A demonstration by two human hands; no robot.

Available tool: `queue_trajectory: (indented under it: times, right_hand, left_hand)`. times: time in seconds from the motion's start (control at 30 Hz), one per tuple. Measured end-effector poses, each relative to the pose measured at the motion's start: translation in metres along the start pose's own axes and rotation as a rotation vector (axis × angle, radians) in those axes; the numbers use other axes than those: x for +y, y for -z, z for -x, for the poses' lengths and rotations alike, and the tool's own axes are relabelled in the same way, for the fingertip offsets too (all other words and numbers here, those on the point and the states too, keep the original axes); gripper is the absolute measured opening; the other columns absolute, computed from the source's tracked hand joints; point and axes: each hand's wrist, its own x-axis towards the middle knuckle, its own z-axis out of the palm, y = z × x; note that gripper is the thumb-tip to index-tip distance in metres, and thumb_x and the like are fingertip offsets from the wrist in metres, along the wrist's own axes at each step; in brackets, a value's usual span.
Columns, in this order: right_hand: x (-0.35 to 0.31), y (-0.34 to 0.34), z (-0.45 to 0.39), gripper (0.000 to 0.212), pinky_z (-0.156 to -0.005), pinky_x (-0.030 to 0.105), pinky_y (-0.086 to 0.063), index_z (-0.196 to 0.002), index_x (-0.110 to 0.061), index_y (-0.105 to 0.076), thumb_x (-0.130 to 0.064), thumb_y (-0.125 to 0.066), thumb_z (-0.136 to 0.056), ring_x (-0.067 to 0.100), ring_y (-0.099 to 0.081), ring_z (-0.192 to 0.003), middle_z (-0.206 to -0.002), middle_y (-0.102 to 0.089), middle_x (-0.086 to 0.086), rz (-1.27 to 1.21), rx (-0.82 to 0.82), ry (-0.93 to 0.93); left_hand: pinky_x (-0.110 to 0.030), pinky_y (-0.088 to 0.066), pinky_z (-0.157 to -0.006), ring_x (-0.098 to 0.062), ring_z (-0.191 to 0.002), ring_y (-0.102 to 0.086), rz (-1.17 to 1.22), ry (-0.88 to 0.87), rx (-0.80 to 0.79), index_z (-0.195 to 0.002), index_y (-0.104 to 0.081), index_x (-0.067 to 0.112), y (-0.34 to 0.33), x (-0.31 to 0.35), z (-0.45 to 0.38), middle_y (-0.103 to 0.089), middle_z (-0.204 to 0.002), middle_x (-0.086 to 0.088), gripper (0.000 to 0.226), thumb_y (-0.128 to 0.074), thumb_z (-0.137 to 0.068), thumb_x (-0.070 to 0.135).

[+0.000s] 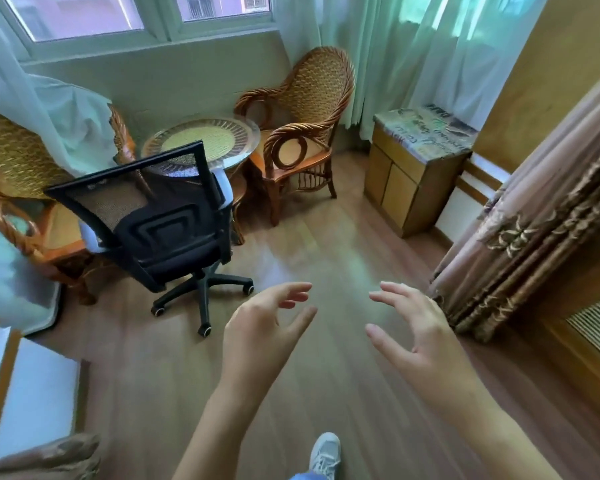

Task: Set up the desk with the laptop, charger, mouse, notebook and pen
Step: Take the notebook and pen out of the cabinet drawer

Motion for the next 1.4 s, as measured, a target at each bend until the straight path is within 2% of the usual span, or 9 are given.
queue_trajectory:
  times: [0.07, 0.2, 0.3, 0.63, 0.73, 0.83, 0.97, 1.27, 1.4]
  right_hand:
    - [0.01, 0.008, -0.032, 0.048, -0.1, 0.003, -0.017, -0.118, -0.034, -0.059, -0.056, -0.048, -0.077, 0.005, -0.041, -0.124, -0.13, -0.05, -0.014, 0.008, 0.025, -0.012]
    - [0.032, 0.023, -0.085, 0.045, -0.102, 0.014, -0.022, -0.116, -0.035, -0.059, -0.055, -0.049, -0.077, 0.002, -0.038, -0.126, -0.131, -0.048, -0.016, 0.007, 0.049, -0.045]
    - [0.051, 0.031, -0.119, 0.046, -0.102, 0.01, -0.021, -0.116, -0.032, -0.061, -0.054, -0.05, -0.077, 0.003, -0.04, -0.125, -0.13, -0.05, -0.014, 0.007, 0.078, -0.065]
    - [0.147, 0.073, -0.268, 0.036, -0.103, 0.019, -0.025, -0.119, -0.028, -0.06, -0.036, -0.065, -0.084, 0.005, -0.037, -0.126, -0.133, -0.048, -0.011, 0.033, 0.049, -0.069]
    - [0.175, 0.093, -0.318, 0.038, -0.1, 0.019, -0.025, -0.12, -0.03, -0.06, -0.043, -0.06, -0.083, 0.001, -0.035, -0.125, -0.133, -0.048, -0.013, 0.064, 0.025, -0.034]
    - [0.201, 0.11, -0.368, 0.036, -0.101, 0.02, -0.025, -0.121, -0.029, -0.06, -0.038, -0.063, -0.085, 0.004, -0.035, -0.127, -0.135, -0.047, -0.011, 0.072, -0.013, -0.017]
    - [0.226, 0.126, -0.43, 0.041, -0.102, 0.02, -0.026, -0.12, -0.028, -0.06, -0.043, -0.056, -0.083, 0.004, -0.036, -0.127, -0.135, -0.049, -0.008, 0.084, -0.023, 0.022]
    - [0.269, 0.134, -0.533, 0.035, -0.101, 0.021, -0.026, -0.119, -0.031, -0.059, -0.039, -0.061, -0.086, 0.0, -0.032, -0.128, -0.136, -0.046, -0.014, 0.059, -0.031, 0.006]
    - [0.287, 0.127, -0.598, 0.036, -0.1, 0.013, -0.02, -0.119, -0.03, -0.06, -0.042, -0.058, -0.085, -0.001, -0.032, -0.127, -0.134, -0.046, -0.015, 0.06, 0.009, -0.034]
  left_hand:
    - [-0.027, -0.052, -0.081, 0.01, -0.091, -0.061, 0.002, -0.02, -0.021, -0.104, -0.066, 0.043, -0.011, 0.006, -0.039, -0.068, -0.092, 0.029, 0.025, -0.072, -0.08, 0.041]
    - [-0.02, -0.048, -0.077, 0.01, -0.092, -0.061, 0.023, -0.046, -0.043, -0.104, -0.067, 0.043, -0.033, 0.019, -0.102, -0.068, -0.093, 0.028, 0.025, -0.072, -0.081, 0.039]
    - [-0.016, -0.045, -0.074, 0.01, -0.093, -0.061, 0.016, -0.058, -0.077, -0.105, -0.067, 0.042, -0.052, 0.025, -0.14, -0.068, -0.093, 0.028, 0.026, -0.072, -0.08, 0.039]
    - [-0.024, -0.051, -0.08, 0.008, -0.094, -0.061, -0.008, -0.039, -0.058, -0.107, -0.067, 0.041, -0.146, 0.056, -0.281, -0.068, -0.095, 0.027, 0.029, -0.074, -0.08, 0.036]
    - [-0.022, -0.05, -0.08, 0.007, -0.095, -0.06, -0.015, -0.016, -0.048, -0.107, -0.067, 0.042, -0.175, 0.073, -0.326, -0.067, -0.096, 0.028, 0.029, -0.074, -0.08, 0.036]
    - [-0.016, -0.048, -0.08, 0.008, -0.096, -0.06, -0.035, -0.017, -0.038, -0.109, -0.066, 0.041, -0.201, 0.09, -0.369, -0.067, -0.097, 0.027, 0.029, -0.073, -0.08, 0.038]
    - [-0.021, -0.05, -0.084, 0.007, -0.095, -0.06, -0.037, -0.011, -0.03, -0.11, -0.066, 0.041, -0.228, 0.103, -0.419, -0.067, -0.097, 0.027, 0.031, -0.074, -0.08, 0.036]
    - [-0.028, -0.051, -0.086, 0.007, -0.096, -0.06, -0.036, -0.003, -0.067, -0.11, -0.065, 0.042, -0.275, 0.107, -0.529, -0.066, -0.097, 0.027, 0.032, -0.074, -0.08, 0.036]
    - [-0.027, -0.05, -0.087, 0.007, -0.098, -0.059, -0.05, -0.033, -0.11, -0.112, -0.064, 0.042, -0.291, 0.1, -0.603, -0.066, -0.099, 0.027, 0.033, -0.072, -0.081, 0.036]
